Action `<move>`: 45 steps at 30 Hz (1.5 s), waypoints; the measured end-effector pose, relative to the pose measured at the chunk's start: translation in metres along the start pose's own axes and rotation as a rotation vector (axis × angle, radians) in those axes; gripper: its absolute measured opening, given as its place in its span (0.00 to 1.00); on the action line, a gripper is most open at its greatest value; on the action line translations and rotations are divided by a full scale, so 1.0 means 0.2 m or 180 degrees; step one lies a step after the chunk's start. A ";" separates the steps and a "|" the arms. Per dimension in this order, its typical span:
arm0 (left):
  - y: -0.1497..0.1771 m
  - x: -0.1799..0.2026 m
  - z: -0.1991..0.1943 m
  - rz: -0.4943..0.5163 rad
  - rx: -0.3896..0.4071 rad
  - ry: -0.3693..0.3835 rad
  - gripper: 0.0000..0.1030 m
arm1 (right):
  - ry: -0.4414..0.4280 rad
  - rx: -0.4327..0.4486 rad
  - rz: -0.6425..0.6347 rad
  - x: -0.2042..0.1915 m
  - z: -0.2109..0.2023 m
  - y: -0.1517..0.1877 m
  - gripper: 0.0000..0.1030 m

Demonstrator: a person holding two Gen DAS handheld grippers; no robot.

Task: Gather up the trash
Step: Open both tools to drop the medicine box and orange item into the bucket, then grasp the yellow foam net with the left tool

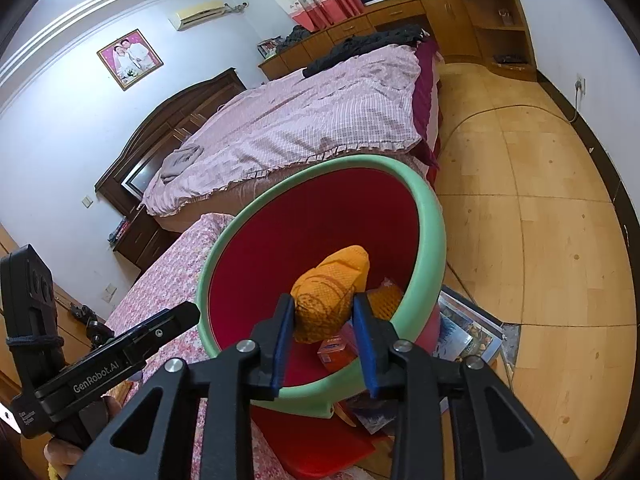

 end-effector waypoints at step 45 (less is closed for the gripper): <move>0.15 -0.95 -0.63 -0.0942 0.0422 -0.1027 0.55 | -0.0428 -0.0114 -0.0337 -0.52 -0.07 0.19 0.46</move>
Point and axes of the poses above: each gripper's, at about its wrist camera, not at the fingertips, and z roughly the way its jaws point, x to its right, y to its underside, the point moved 2 cm from there along z, roughly the way its jaws point, and after that the axes turned 5 degrees about x, right-handed, at the moved point
